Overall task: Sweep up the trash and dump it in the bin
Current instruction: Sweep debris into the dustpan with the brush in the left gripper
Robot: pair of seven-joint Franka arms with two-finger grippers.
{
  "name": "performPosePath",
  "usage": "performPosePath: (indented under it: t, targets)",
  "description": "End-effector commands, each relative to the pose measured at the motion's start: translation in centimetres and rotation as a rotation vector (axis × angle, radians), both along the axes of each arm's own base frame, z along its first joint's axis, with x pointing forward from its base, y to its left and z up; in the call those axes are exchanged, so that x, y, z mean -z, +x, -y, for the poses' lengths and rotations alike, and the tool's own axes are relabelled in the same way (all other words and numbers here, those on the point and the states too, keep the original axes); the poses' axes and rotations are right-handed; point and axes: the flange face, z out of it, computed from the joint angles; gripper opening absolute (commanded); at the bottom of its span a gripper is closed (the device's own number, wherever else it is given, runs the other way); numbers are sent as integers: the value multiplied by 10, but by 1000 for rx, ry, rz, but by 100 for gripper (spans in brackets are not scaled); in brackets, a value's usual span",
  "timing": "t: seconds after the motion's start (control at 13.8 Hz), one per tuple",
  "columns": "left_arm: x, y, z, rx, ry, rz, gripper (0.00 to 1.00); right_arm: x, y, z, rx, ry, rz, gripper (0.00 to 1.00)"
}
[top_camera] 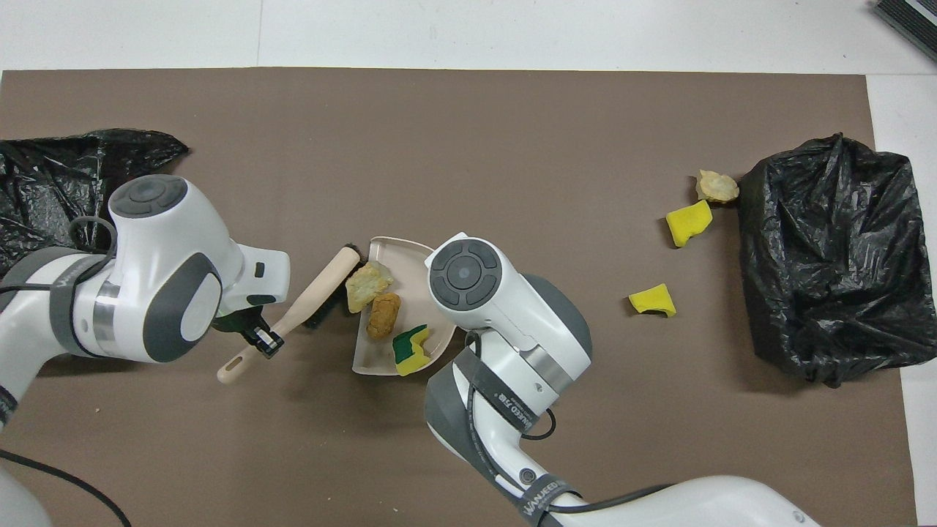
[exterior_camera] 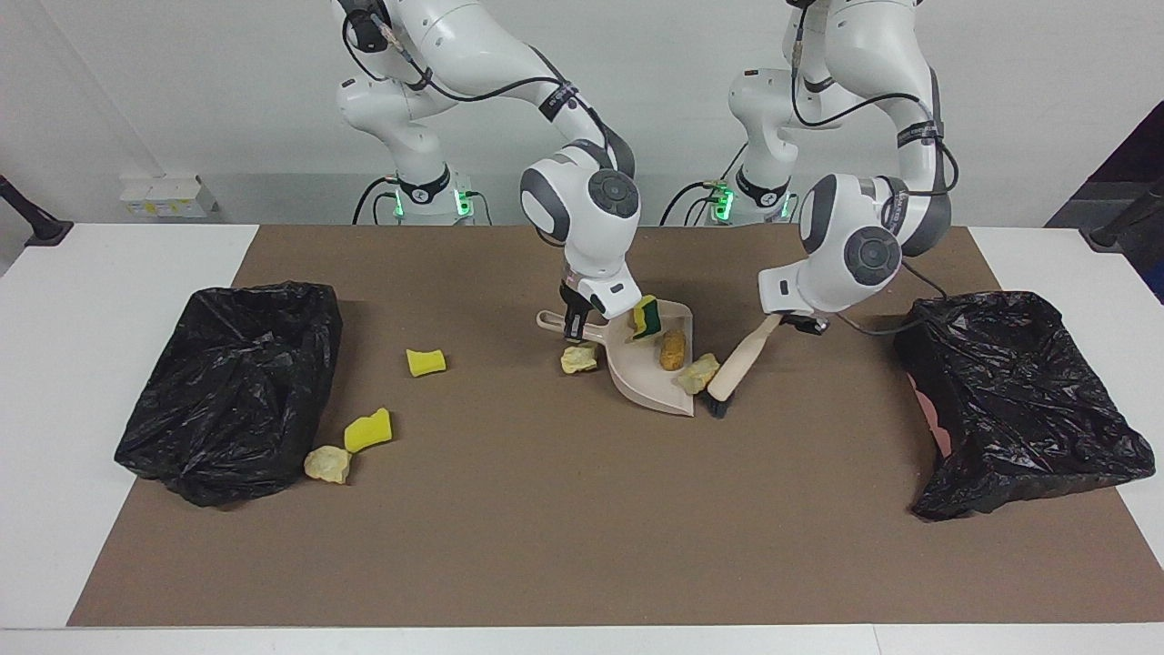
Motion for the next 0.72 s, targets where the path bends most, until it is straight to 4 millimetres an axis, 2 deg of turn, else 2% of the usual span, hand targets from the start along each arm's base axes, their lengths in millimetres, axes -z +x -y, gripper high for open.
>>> performPosePath:
  t: [0.0,0.14,0.29,0.36,0.65]
  targets:
    - [-6,-20,38,-213,6,-27,0,13,3,11,6,44,38,0]
    - [-17,-12,43,-282,-16,-24,0,12,4,10,8,51,44,0]
    - [-41,-9,33,-303,-31,2,0,8,8,2,52,79,81,0]
    - [-53,-9,33,-315,-34,15,0,5,11,-2,61,103,107,0]
    - [-86,-18,26,-538,52,22,0,-3,17,4,67,100,108,0]
